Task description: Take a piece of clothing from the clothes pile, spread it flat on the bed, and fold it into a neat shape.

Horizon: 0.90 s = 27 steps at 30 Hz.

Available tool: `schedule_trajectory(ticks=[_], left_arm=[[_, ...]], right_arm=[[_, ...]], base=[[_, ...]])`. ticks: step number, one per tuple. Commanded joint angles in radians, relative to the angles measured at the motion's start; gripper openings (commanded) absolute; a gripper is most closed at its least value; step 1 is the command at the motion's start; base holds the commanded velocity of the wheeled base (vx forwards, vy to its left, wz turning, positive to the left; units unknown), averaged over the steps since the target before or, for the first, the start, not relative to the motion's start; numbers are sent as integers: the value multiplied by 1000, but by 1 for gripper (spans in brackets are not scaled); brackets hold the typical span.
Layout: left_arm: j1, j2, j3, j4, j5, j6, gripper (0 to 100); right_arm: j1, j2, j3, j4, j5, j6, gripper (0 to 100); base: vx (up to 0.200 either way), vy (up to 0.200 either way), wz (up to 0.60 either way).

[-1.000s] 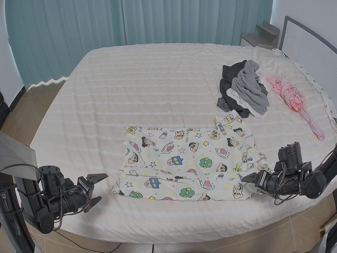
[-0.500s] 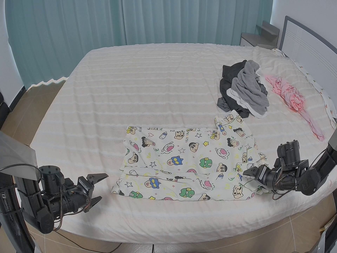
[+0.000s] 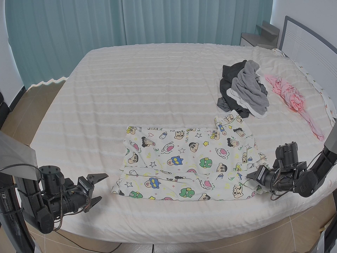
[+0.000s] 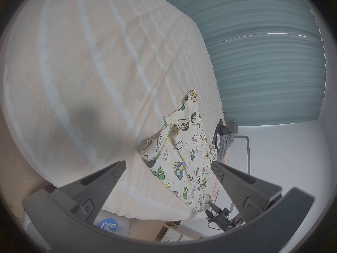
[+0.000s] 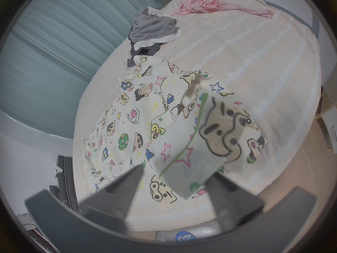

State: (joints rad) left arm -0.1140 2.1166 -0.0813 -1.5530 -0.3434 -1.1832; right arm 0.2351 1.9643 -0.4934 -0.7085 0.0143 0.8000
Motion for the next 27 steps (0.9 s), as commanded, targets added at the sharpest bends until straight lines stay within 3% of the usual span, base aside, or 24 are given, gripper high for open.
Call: schedule_trajectory(ticks=[1, 9, 17, 27], left_arm=[[-1, 2, 0, -6, 1, -1, 100], [-1, 2, 0, -6, 1, -1, 100], [-1, 2, 0, -6, 3, 0, 100], [-1, 2, 0, -6, 3, 0, 100]], right_arm=[[6, -2, 12, 3, 0, -10, 0], [1, -11, 9, 4, 0, -10, 0], [9, -143, -14, 46, -2, -13, 0], [13, -102, -214, 356, -2, -38, 0]], base=[[0, 0, 0], [0, 0, 0], [0, 0, 0], [0, 0, 0]])
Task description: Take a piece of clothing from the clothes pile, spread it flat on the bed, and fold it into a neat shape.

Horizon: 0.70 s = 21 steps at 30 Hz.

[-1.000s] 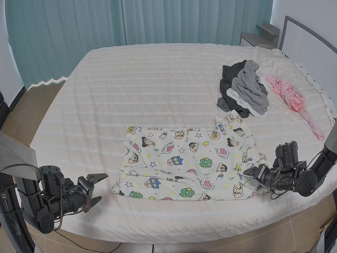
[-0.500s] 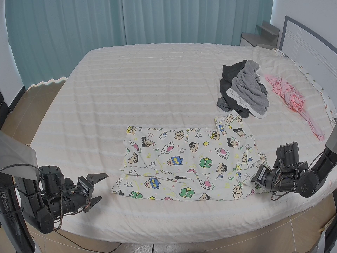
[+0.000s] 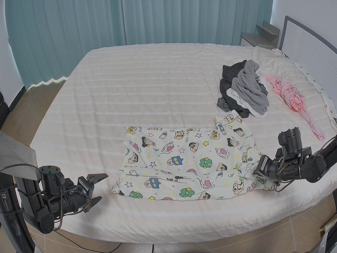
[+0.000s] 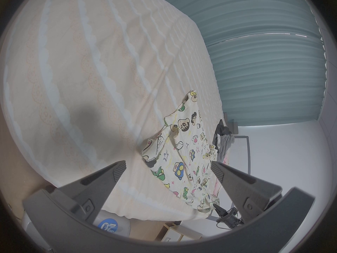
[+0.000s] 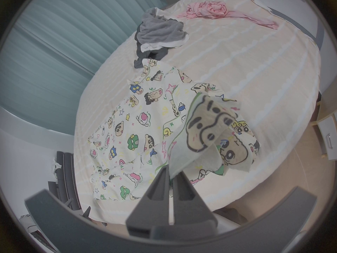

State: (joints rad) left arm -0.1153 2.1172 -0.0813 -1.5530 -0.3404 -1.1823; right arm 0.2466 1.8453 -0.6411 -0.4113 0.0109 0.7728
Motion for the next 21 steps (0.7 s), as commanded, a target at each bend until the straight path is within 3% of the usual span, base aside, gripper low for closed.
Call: schedule_trajectory(ticks=[1, 6, 7, 15, 21], left_arm=[[0, 1, -2, -6, 0, 0, 100], [0, 1, -2, -6, 0, 0, 100], [0, 1, -2, -6, 0, 0, 100], [0, 1, -2, -6, 0, 0, 100], [0, 1, -2, -6, 0, 0, 100]], right_arm=[[3, 23, -63, 65, 1, -12, 0], [-1, 51, -49, 72, 1, -10, 0], [-1, 61, -46, 71, 3, -9, 100], [-3, 92, -23, 43, 1, 5, 100], [-12, 80, -6, -84, -23, 76, 100]], base=[[0, 0, 0], [0, 0, 0], [0, 0, 0], [0, 0, 0], [0, 0, 0]])
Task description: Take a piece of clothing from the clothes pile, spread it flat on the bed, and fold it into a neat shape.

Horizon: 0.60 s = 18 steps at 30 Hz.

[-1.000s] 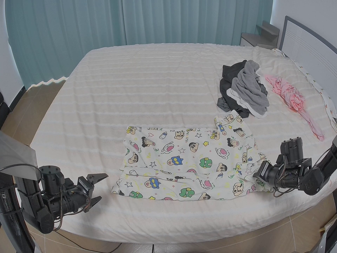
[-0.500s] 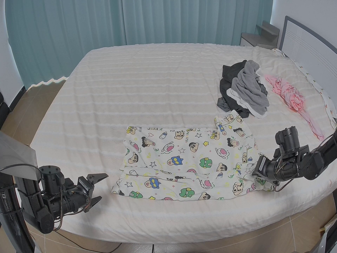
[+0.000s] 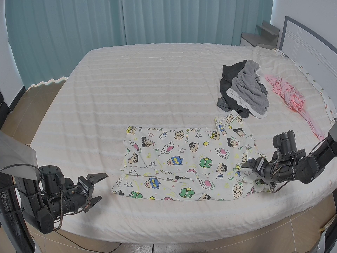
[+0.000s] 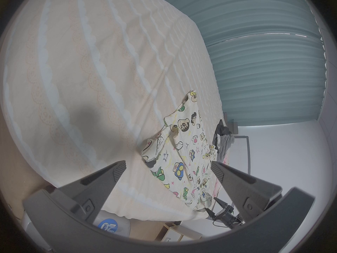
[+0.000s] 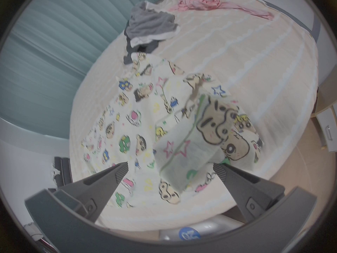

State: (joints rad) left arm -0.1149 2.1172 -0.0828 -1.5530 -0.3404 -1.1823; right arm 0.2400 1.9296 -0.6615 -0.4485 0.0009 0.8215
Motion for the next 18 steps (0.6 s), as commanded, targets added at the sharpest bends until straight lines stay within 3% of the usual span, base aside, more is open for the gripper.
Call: schedule_trajectory(ticks=[1, 18], left_arm=[[0, 1, 0, -6, 0, -2, 100], [0, 1, 0, -6, 0, 0, 100]], right_arm=[[-5, -11, 22, -64, -18, 28, 100], [-8, -155, 97, -70, -28, 24, 100]], base=[[0, 0, 0], [0, 0, 0]])
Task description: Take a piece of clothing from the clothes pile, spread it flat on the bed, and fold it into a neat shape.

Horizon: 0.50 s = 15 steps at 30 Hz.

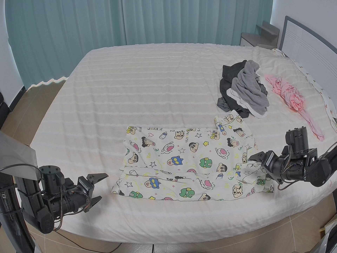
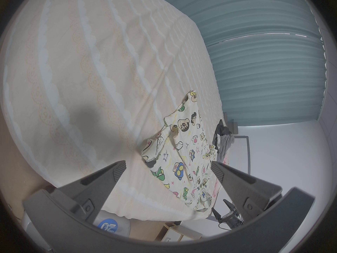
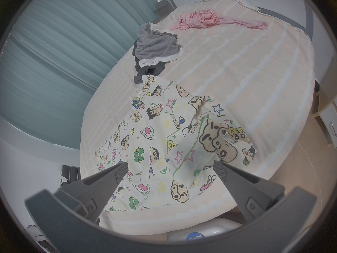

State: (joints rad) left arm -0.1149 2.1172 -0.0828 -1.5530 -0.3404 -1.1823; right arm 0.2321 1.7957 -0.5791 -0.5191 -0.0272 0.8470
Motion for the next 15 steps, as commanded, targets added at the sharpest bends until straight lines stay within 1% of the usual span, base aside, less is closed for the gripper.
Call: schedule_trajectory(ticks=[1, 6, 15], left_arm=[[0, 1, 0, -6, 0, 0, 100], [0, 1, 0, -6, 0, 0, 100], [0, 1, 0, -6, 0, 0, 100]], right_arm=[[0, -15, 22, 1, 0, -2, 100], [0, 7, 42, -2, 0, -8, 100], [-47, 62, 16, -35, -7, -9, 100]], base=[[0, 0, 0], [0, 0, 0], [0, 0, 0]])
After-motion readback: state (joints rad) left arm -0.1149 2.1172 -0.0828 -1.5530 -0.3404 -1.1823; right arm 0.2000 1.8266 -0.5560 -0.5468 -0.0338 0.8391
